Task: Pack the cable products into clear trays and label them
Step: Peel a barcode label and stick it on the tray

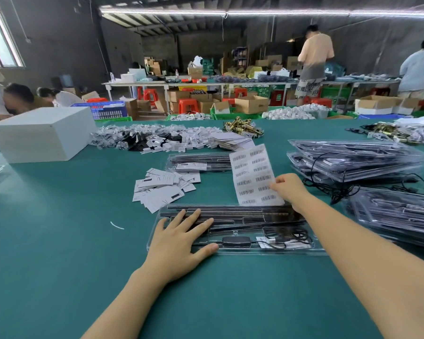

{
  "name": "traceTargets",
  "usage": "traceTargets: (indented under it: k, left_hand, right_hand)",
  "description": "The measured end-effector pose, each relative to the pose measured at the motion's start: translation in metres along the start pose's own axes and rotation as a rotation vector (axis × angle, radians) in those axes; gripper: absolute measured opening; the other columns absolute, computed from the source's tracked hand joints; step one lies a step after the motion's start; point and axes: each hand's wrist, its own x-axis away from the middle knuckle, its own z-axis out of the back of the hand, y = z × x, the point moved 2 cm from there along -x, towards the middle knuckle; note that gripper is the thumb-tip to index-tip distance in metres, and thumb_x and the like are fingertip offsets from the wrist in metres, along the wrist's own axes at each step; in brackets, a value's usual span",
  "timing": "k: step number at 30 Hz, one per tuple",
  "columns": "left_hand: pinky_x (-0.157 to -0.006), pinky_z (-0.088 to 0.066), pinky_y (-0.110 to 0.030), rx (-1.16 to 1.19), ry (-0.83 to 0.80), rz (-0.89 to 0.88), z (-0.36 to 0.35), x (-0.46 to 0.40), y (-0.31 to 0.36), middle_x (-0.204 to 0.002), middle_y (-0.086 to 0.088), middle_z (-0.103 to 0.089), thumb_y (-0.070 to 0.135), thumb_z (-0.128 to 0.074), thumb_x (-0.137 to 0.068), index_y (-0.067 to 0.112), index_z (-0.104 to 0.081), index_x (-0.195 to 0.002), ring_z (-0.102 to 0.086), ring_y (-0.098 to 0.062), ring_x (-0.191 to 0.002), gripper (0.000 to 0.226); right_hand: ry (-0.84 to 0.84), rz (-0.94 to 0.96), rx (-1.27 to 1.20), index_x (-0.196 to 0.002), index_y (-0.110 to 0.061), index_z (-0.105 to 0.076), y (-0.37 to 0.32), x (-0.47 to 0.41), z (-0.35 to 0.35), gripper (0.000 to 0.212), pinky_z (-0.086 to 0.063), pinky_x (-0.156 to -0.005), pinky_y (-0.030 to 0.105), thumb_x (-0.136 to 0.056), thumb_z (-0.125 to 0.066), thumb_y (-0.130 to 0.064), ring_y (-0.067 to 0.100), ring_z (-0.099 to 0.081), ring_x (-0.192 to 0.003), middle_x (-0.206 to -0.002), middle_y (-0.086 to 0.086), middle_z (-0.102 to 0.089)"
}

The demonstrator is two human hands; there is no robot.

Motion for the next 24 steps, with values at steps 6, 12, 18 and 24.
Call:
traceTargets:
  k: [6,12,18,24]
  left_hand:
    - [-0.118,-0.004,-0.044,-0.002,-0.022,-0.001,0.000,0.002,0.000,-0.159,0.020,-0.002,0.087,0.008,-0.068,0.061,-0.006,-0.142,0.001,-0.013,-0.148,0.080]
    - [-0.117,0.012,-0.045,-0.029,0.000,0.000,0.002,-0.002,0.028,-0.160,0.006,-0.015,0.072,-0.009,-0.087,0.038,-0.016,-0.151,-0.001,-0.017,-0.148,0.073]
    - [-0.093,-0.039,-0.012,1.121,0.228,0.234,0.018,0.001,0.042,-0.105,0.028,-0.065,0.041,-0.045,-0.097,0.035,-0.059,-0.113,-0.058,-0.004,-0.112,0.023]
    - [-0.082,-0.053,-0.024,1.341,0.314,0.208,0.017,0.007,0.041,-0.107,0.008,-0.069,0.035,-0.062,-0.088,0.022,-0.057,-0.118,-0.066,-0.007,-0.101,0.033]
  right_hand:
    - [0.168,0.175,-0.550,-0.072,-0.011,-0.047,-0.050,0.038,0.033,0.027,-0.041,-0.057,0.028,-0.095,-0.057,-0.021,0.019,-0.053,-0.067,-0.074,0.004,-0.056]
    - [-0.154,0.029,-0.762,-0.095,-0.007,-0.057,-0.003,0.101,0.006,0.014,-0.056,-0.053,0.025,-0.091,-0.053,0.006,0.014,-0.071,-0.070,-0.082,0.000,-0.074]
    - [-0.248,0.128,-0.643,-0.102,-0.015,-0.061,0.024,0.121,-0.016,0.025,-0.058,-0.068,0.033,-0.092,-0.051,0.006,0.020,-0.071,-0.089,-0.099,0.002,-0.073]
    - [-0.345,0.242,-0.557,-0.091,-0.020,-0.066,0.021,0.129,-0.018,0.015,-0.058,-0.068,0.028,-0.091,-0.056,-0.008,0.018,-0.071,-0.091,-0.101,0.000,-0.073]
